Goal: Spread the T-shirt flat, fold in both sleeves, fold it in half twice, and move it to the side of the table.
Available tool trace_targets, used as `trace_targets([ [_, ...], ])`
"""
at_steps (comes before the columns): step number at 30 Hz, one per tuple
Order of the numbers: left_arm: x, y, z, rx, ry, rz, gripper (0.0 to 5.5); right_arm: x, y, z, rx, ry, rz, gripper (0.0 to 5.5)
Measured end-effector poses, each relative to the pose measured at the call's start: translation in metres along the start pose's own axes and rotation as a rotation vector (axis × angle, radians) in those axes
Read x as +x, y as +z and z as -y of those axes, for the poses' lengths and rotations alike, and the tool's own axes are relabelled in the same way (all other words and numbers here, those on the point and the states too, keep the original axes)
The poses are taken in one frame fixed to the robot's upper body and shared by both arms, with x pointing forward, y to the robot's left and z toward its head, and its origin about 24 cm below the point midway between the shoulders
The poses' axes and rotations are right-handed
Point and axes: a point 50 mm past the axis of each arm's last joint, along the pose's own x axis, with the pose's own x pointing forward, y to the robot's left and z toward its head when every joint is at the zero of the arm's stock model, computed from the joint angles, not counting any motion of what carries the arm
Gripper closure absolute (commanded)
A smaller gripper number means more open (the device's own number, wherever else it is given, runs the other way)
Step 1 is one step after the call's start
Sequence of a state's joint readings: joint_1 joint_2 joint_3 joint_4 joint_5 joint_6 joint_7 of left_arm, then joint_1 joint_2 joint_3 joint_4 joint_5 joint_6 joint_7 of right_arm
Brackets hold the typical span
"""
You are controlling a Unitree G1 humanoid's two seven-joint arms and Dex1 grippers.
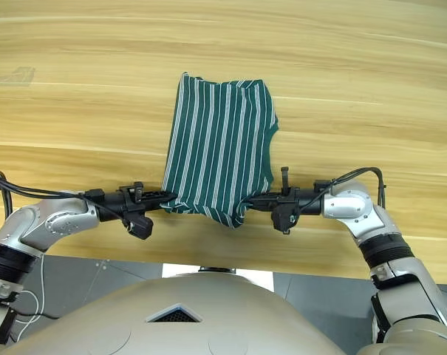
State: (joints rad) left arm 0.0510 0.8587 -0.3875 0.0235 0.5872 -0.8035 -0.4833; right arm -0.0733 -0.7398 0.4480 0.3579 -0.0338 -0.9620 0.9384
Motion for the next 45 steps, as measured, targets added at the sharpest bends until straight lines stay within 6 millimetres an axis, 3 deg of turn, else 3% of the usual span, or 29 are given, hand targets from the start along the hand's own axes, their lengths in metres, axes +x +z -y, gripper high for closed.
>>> trace_targets([
  [3, -0.009, -0.008, -0.006, -0.067, 0.024, -0.065, 5.31, 0.000, 0.002, -0.004, 0.195, 0.033, 0.009, 5.50],
  [6, -0.022, -0.011, -0.028, -0.090, 0.118, -0.101, 5.31, -0.007, 0.009, -0.003, 0.468, 0.070, 0.052, 5.50],
  [8, -0.034, -0.008, -0.045, -0.145, 0.188, -0.100, 5.31, -0.016, 0.019, 0.002, 0.636, 0.097, 0.116, 5.50],
  [10, -0.045, -0.002, -0.050, -0.170, 0.172, -0.109, 5.31, -0.025, 0.027, 0.008, 0.733, 0.117, 0.162, 5.50],
  [14, -0.049, 0.028, -0.032, -0.251, 0.030, -0.084, 5.31, -0.031, 0.032, 0.010, 0.824, 0.124, 0.178, 5.50],
  [19, -0.052, 0.090, 0.014, -0.496, -0.259, 0.044, 5.31, -0.041, 0.040, 0.008, 0.843, 0.131, 0.187, 5.50],
  [22, -0.059, 0.106, 0.022, -0.628, -0.329, 0.073, 5.31, -0.042, 0.045, 0.004, 0.852, 0.133, 0.194, 5.50],
  [25, -0.065, 0.111, 0.015, -0.732, -0.349, 0.096, 5.31, -0.043, 0.048, 0.003, 0.851, 0.130, 0.206, 5.50],
  [27, -0.066, 0.108, 0.006, -0.754, -0.326, 0.109, 5.31, -0.045, 0.048, 0.006, 0.841, 0.110, 0.201, 5.50],
  [34, -0.046, 0.040, -0.045, -0.736, 0.093, -0.026, 5.31, -0.038, 0.023, 0.037, 0.733, -0.163, 0.139, 5.50],
  [42, -0.020, 0.008, -0.046, -0.824, 0.116, -0.050, 5.31, -0.021, -0.004, 0.079, 0.597, -0.387, 0.040, 5.50],
  [45, -0.011, 0.003, -0.038, -0.825, 0.063, -0.063, 5.31, -0.011, -0.013, 0.082, 0.597, -0.415, 0.024, 5.50],
])
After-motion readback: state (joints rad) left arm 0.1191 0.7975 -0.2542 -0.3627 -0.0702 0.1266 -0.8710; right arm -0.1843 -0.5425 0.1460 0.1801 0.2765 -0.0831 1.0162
